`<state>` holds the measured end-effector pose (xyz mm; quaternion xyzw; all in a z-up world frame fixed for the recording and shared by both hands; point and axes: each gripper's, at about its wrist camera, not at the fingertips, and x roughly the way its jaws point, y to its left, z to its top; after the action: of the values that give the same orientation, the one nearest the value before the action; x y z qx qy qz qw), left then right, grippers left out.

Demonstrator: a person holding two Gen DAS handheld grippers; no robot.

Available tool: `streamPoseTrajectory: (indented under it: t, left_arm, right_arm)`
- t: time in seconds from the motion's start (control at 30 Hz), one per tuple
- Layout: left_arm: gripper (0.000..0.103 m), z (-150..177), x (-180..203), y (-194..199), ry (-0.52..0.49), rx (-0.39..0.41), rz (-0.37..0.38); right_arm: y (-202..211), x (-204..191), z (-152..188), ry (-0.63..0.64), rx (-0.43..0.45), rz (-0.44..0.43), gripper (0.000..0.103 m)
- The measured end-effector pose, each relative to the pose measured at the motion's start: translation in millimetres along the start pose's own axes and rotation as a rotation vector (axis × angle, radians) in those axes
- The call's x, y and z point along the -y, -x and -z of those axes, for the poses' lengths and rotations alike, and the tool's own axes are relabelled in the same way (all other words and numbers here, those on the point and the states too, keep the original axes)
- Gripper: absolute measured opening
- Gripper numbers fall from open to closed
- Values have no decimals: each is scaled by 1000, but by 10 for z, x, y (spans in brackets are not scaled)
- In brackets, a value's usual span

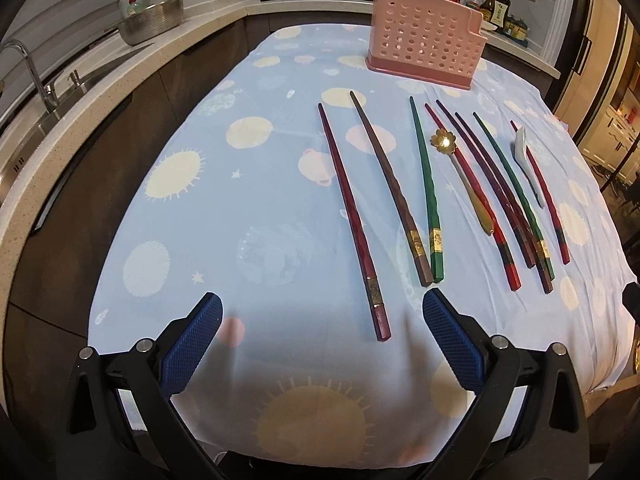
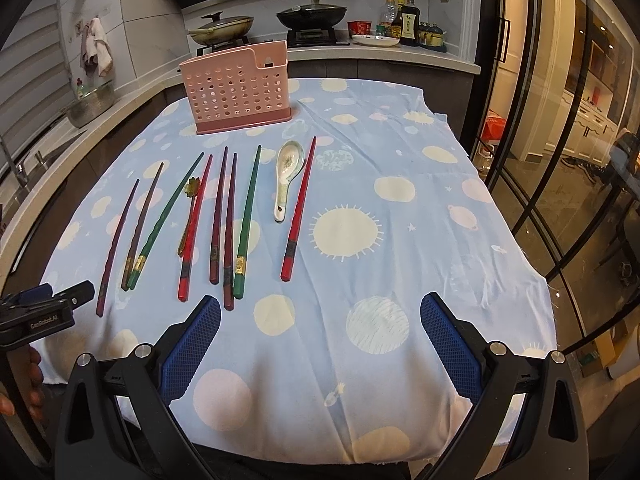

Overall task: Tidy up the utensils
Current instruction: 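Grasp a dark red chopstick with the left tool while the right tool grasps a red chopstick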

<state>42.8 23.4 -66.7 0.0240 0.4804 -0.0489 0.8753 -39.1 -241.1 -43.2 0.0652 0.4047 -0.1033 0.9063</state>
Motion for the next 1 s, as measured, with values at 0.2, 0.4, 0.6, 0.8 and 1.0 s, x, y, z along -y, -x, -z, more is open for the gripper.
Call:
streamPoseTrajectory:
  t: [0.2, 0.4, 0.6, 0.8, 1.0]
  left_arm:
    - [68, 23, 13, -96, -17, -29, 61]
    - [52, 47, 62, -146, -47, -33, 86]
    - [9, 21, -15, -141, -43, -26, 125]
    - [8, -56, -91, -187, -16, -41, 172]
    - [7, -99, -83, -219, -20, -45, 173]
  right_arm:
    - [-123, -38, -38, 2, -21, -3, 96]
    - [-186, -92, -90, 11, -24, -10, 96]
    - [-292, -102, -107, 11, -39, -16, 96]
    - [-454, -79, -181, -4, -40, -11, 80]
    - [-725, -133, -258, 1, -68, -19, 55]
